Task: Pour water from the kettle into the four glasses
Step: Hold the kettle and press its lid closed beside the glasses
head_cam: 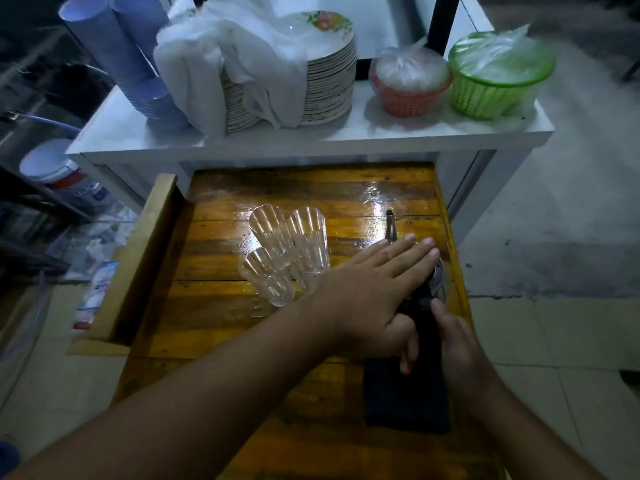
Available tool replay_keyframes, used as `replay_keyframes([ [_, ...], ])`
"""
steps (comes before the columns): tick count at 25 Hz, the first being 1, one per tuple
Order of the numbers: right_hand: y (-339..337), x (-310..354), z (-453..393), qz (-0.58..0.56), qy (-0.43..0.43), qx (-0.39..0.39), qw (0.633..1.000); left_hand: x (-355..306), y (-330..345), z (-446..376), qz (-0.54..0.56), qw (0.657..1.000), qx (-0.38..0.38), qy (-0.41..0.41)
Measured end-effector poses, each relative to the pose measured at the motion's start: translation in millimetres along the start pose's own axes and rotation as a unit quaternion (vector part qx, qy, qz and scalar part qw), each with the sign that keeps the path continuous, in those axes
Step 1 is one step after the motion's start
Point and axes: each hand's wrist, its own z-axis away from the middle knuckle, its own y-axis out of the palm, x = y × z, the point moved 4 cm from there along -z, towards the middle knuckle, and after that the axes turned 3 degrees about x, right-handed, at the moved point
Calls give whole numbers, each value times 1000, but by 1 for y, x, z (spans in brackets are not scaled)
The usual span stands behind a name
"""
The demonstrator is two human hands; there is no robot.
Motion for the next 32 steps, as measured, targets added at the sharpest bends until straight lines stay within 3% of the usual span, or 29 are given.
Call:
replay_keyframes([
  [6,77,30,26,-37,52,24,998,7,-30,84,30,998,-34,-36],
  [14,169,28,23,8,97,42,994,44,-20,165,90,989,-54,-105],
  [25,194,27,16,101,156,14,983,80,4,181,179,978,-59,-89],
  [32,201,39,17,79,203,-16,976,86,1,183,213,971,-65,-90],
])
